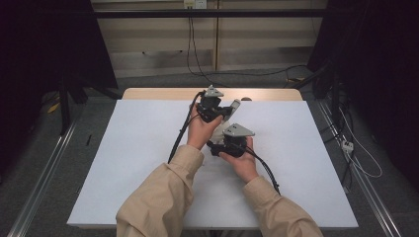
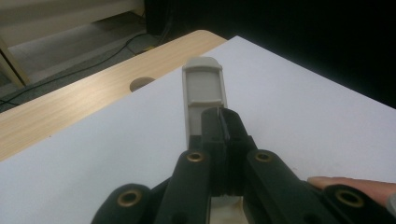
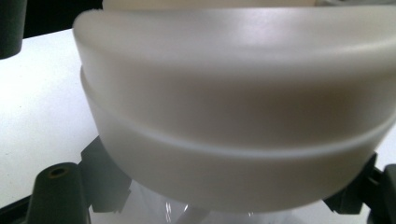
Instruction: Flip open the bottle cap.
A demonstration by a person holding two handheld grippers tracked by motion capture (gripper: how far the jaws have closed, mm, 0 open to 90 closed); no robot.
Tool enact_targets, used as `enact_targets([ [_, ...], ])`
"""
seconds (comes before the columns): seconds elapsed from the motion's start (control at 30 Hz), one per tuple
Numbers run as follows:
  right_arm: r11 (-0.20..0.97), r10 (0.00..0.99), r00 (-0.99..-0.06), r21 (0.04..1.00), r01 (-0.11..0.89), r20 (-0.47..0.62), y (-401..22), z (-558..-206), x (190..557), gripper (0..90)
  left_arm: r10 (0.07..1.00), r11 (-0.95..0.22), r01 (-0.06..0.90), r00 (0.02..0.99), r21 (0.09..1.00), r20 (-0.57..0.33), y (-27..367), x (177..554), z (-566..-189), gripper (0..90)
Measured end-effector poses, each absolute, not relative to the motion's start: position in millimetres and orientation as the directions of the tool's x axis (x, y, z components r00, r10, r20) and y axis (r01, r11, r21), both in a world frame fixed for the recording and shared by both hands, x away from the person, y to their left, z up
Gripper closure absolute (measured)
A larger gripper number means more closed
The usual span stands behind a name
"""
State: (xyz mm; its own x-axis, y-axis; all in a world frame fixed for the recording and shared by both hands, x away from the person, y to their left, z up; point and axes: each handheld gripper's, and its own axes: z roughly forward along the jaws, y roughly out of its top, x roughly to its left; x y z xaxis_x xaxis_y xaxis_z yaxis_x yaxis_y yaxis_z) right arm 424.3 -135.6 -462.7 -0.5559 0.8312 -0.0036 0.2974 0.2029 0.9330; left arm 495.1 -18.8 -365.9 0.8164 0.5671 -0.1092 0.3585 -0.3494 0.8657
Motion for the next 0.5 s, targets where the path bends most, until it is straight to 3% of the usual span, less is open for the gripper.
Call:
enact_targets([
  [0.5, 0.204, 0.831, -0.556, 0.933, 0.297, -0.005, -135.6, -462.6, 424.3, 18.9, 0.568, -0.354, 0.366, 0.815, 0.861, -0.113, -19.7, 496.2, -368.0, 90.0],
])
